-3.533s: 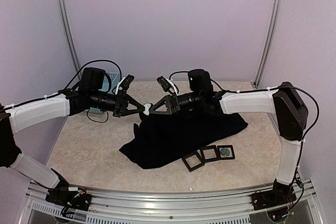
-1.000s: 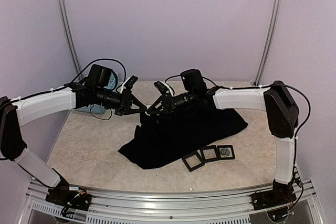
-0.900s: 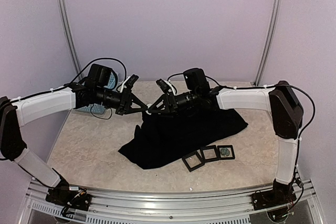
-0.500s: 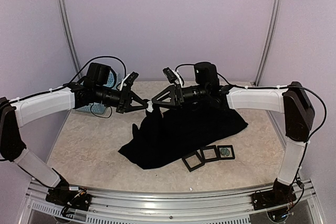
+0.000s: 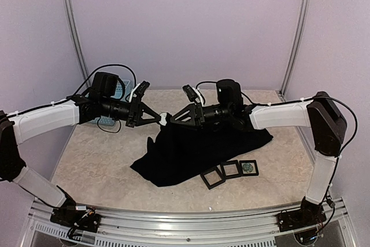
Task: Remove the brooch from the garment
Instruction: Open the brooch with the crumpled clothing.
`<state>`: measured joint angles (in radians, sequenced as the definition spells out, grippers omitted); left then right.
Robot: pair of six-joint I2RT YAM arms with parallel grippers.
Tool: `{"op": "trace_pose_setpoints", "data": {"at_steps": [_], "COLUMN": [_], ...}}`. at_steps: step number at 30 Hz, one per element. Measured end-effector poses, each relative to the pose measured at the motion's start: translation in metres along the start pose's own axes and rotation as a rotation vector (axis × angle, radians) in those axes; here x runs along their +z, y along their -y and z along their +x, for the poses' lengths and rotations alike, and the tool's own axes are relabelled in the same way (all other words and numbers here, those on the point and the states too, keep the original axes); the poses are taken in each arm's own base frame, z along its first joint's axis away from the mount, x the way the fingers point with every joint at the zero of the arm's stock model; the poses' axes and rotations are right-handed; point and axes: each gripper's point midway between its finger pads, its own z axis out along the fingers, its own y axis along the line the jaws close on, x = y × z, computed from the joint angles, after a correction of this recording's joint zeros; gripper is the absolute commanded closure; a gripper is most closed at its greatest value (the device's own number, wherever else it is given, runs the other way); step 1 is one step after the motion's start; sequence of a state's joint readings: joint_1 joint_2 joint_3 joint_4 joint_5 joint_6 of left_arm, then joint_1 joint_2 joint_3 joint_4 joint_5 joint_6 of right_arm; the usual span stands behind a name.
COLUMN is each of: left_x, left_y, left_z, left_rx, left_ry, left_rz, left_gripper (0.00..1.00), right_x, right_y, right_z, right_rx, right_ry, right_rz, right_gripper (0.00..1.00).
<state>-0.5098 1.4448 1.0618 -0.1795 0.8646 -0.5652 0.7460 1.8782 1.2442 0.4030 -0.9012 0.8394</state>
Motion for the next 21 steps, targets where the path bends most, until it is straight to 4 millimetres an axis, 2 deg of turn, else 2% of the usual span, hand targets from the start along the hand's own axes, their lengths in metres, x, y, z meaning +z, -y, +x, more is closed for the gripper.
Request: {"op": "trace_pose_setpoints", "data": {"at_steps": [6,15,21], "left_x": [-0.003,-0.003,-0.004], "left_y": [0.005,0.007,0.011], "left_z": [-0.002,-0.002,-0.004], "left_rx": [0.012,0.016,0.030], "left_ry": [0.014,0.011,0.018], "left_rz": [0.009,0.020,0.030], "left_gripper": [1.00,1.00,1.00], "right_x": [0.000,0.007,0.009], "right_y": [-0.011,-0.017,-0.020], "right_z": [-0.005,-0.006,-0.009], "right_rx": [-0.010,0.011,0.035], "right_ry": [0.009,-0.006,0.006], "right_rz": [-0.045,-0.109,-0.149], "right_gripper": [0.47,0.70,0.75]}}
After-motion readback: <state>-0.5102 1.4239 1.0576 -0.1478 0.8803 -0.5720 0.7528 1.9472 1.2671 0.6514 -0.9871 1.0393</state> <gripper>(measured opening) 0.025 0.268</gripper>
